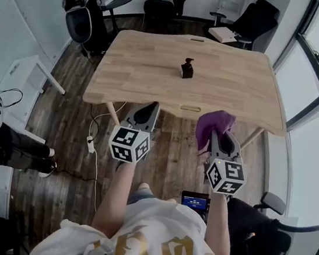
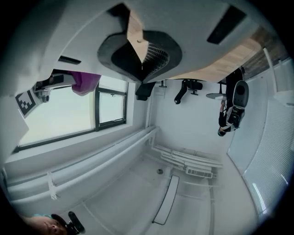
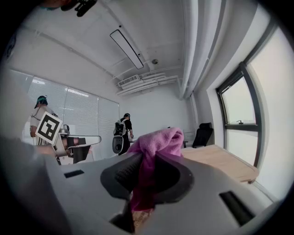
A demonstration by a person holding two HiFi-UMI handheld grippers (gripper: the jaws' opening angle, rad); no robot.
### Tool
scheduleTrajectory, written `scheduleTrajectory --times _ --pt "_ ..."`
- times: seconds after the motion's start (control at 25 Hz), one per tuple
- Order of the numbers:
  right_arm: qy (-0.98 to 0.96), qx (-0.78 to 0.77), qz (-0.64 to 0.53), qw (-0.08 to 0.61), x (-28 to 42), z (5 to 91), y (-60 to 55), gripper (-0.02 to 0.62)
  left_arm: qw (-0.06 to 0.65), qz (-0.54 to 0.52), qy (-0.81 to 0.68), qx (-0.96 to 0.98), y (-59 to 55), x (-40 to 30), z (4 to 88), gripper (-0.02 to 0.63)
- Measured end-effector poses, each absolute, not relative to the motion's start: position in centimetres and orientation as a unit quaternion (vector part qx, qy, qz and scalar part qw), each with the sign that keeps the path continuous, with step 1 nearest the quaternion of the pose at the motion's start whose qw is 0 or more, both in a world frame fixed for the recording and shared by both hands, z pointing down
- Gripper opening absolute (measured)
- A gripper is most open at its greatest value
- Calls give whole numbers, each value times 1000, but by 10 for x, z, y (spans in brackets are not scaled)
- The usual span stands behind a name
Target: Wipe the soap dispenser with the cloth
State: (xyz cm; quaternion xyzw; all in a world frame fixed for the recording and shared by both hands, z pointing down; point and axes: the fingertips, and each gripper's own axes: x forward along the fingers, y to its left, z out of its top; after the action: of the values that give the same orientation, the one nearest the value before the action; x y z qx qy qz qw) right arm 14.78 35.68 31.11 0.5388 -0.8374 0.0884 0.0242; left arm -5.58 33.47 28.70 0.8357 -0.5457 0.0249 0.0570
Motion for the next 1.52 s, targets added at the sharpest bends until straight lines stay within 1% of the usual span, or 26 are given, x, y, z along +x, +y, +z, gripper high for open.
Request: scheduleTrajectory --times 0.16,0.32,0.56,0.72,0.84,0.96,1.08,1.2,1.52 --pt "-837 541 83 27 152 311 360 66 80 -2 -548 832 341 -59 283 5" --pt "-835 545 75 28 156 308 363 66 80 12 -559 825 346 -62 286 5" --pt "-850 517 102 -3 153 305 372 69 79 21 -565 821 354 -62 288 5" --pt "-849 520 92 16 149 312 371 69 83 12 -551 830 353 -58 286 5" --pt "-841 534 84 34 153 316 364 69 112 -29 -527 842 348 -54 282 5" --pt "-837 539 91 29 163 318 355 70 128 -41 -528 839 335 -52 285 5" --pt "-832 545 96 29 173 322 340 71 119 -15 -532 838 319 -46 295 5" --pt "-831 547 100 29 176 329 318 71 118 -12 -532 838 295 -44 303 5" --pt "-822 556 123 25 175 341 227 71 140 -23 -529 837 197 -52 322 5"
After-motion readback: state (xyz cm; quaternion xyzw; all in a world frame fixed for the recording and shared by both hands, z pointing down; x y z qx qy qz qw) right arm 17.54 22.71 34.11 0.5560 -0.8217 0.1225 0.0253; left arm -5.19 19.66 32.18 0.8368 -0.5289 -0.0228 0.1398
